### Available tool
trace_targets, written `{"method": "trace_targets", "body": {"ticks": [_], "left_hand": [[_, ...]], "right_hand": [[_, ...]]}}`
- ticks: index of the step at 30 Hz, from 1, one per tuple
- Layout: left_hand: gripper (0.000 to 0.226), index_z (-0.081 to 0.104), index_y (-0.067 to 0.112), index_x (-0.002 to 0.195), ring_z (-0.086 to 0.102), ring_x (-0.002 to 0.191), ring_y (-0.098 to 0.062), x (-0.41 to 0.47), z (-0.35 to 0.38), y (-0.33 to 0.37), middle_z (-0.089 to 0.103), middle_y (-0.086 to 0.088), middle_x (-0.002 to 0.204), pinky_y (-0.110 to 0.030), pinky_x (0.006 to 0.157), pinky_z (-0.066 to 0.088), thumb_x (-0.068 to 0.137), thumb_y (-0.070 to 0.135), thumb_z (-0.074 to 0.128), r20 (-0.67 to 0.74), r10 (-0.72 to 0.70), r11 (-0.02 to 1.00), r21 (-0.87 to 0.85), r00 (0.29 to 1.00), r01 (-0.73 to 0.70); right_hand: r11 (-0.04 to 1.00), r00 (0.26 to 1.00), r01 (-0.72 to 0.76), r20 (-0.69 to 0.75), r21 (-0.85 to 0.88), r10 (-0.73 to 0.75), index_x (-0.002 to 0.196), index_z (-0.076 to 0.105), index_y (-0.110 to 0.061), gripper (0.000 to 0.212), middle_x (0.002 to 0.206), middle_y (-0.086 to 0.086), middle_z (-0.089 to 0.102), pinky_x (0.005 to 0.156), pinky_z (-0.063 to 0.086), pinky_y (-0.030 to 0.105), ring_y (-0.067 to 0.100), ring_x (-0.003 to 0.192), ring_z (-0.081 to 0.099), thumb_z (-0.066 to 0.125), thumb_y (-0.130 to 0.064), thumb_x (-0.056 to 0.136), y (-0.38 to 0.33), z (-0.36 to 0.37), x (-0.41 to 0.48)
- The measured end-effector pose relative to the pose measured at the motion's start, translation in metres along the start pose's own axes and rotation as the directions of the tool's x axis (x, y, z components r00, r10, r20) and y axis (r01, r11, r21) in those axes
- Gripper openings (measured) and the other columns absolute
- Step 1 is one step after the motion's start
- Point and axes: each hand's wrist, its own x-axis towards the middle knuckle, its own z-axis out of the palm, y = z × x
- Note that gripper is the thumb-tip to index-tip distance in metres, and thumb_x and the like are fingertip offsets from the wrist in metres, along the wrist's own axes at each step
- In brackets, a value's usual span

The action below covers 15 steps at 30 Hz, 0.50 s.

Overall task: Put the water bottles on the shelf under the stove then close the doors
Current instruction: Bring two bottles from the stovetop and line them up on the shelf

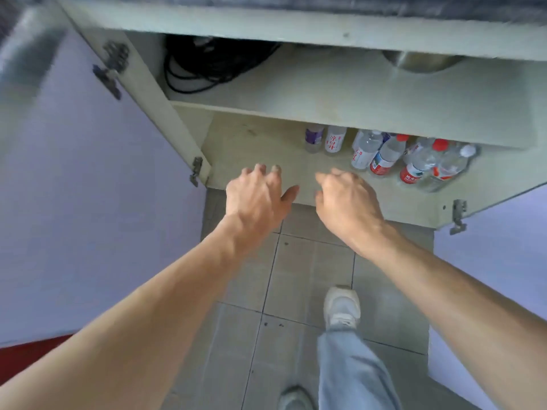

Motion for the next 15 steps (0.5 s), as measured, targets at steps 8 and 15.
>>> {"method": "trace_targets", "body": {"ticks": [8, 15], "left_hand": [[0.058, 0.059, 0.015, 0.132, 0.058, 0.126, -0.031, -0.123, -0.145, 0.001, 0.054, -0.009, 0.133, -0.04, 0.076, 0.047, 0.108, 0.067, 0.048, 0.033, -0.048, 0.999, 0.003, 0.998, 0.048], [0.059, 0.056, 0.015, 0.132, 0.057, 0.119, -0.03, -0.257, -0.259, 0.038, 0.055, -0.005, 0.131, -0.036, 0.075, 0.043, 0.106, 0.068, 0.053, 0.016, -0.153, 0.982, -0.114, 0.988, 0.154]], "right_hand": [[0.997, 0.996, -0.018, 0.093, 0.074, 0.012, 0.137, 0.069, -0.015, 0.034, 0.129, 0.013, 0.069, 0.097, 0.051, 0.041, 0.036, 0.123, 0.061, 0.059, -0.024, 0.106, -0.032, -0.138, -0.113], [0.98, 0.989, -0.026, 0.145, 0.199, -0.003, 0.136, 0.066, -0.01, 0.034, 0.124, 0.016, 0.068, 0.104, 0.045, 0.041, 0.038, 0.123, 0.06, 0.063, -0.019, 0.104, -0.035, -0.244, -0.25]]}}
